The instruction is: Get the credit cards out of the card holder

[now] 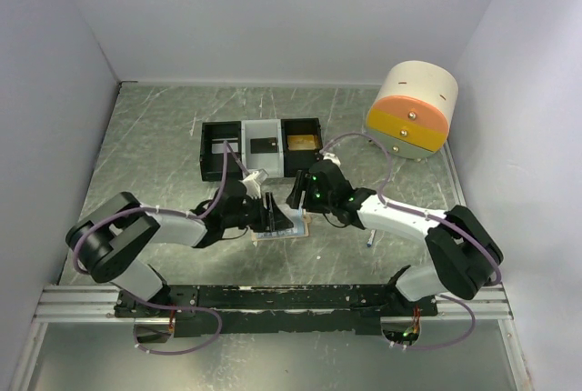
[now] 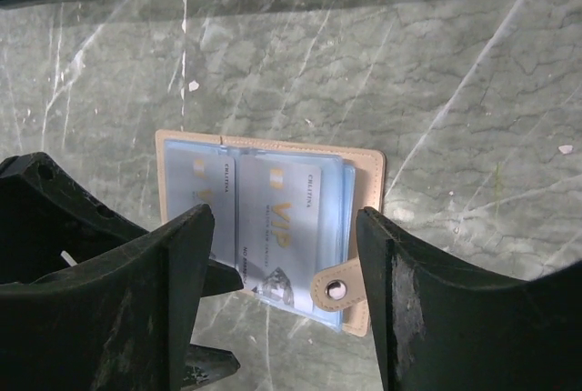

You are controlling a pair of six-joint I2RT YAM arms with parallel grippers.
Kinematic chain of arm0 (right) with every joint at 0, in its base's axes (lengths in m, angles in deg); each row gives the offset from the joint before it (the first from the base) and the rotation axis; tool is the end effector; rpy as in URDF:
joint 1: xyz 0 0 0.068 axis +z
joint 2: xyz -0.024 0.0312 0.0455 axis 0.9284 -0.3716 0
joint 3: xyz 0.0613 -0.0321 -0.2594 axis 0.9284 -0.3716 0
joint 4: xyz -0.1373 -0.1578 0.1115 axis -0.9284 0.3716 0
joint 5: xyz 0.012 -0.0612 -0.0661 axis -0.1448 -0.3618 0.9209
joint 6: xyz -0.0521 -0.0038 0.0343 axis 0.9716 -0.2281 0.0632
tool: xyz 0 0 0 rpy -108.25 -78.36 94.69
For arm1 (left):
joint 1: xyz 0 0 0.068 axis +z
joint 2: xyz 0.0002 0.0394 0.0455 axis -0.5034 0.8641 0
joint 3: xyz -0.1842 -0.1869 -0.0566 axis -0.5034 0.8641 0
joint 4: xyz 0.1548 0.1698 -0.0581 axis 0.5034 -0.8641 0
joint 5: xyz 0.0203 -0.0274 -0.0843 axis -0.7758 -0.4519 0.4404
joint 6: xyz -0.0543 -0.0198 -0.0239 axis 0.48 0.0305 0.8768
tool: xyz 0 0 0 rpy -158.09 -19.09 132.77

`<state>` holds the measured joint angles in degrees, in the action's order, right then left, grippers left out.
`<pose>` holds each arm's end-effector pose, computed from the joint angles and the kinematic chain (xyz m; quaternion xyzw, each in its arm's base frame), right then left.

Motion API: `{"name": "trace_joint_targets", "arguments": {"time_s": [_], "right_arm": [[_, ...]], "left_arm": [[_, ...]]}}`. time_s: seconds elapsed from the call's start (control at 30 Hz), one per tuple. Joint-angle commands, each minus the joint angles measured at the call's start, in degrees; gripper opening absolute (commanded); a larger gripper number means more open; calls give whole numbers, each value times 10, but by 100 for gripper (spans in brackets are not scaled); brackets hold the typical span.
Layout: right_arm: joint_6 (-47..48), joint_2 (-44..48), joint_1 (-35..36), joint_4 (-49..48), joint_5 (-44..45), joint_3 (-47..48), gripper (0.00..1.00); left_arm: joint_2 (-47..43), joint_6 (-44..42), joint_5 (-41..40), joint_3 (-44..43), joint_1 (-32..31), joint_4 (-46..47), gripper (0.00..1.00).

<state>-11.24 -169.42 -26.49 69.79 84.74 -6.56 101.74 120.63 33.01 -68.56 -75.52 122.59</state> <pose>0.2063 0.1792 0.1898 0.0404 0.9151 0.2507 0.3132 0.1807 -0.2063 0.1510 0.0607 0.8407 -0.4835 0.2362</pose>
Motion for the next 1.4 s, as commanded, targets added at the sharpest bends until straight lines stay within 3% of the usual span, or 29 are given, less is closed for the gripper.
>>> {"name": "trace_joint_targets", "arguments": {"time_s": [0.0, 0.13, 0.37, 0.53, 0.87, 1.37], "right_arm": [[1, 7, -2, -23, -23, -14, 62], [13, -4, -2, -50, -62, -18, 54], [20, -45, -1, -89, -132, -25, 30], [14, -71, 0, -73, -118, -31, 29], [23, -58, -1, -36, -40, -72, 31], [23, -62, -1, -60, -48, -105, 30]], "left_arm": [[-24, -27, -15, -21, -11, -28, 59], [-61, -38, -55, -17, -14, -76, 59], [-137, -32, -131, 13, -15, -130, 60], [-128, -38, -134, 1, -14, -153, 61], [-37, -19, -74, -28, -14, -88, 60], [51, 29, -48, -31, -15, -22, 41]]}}
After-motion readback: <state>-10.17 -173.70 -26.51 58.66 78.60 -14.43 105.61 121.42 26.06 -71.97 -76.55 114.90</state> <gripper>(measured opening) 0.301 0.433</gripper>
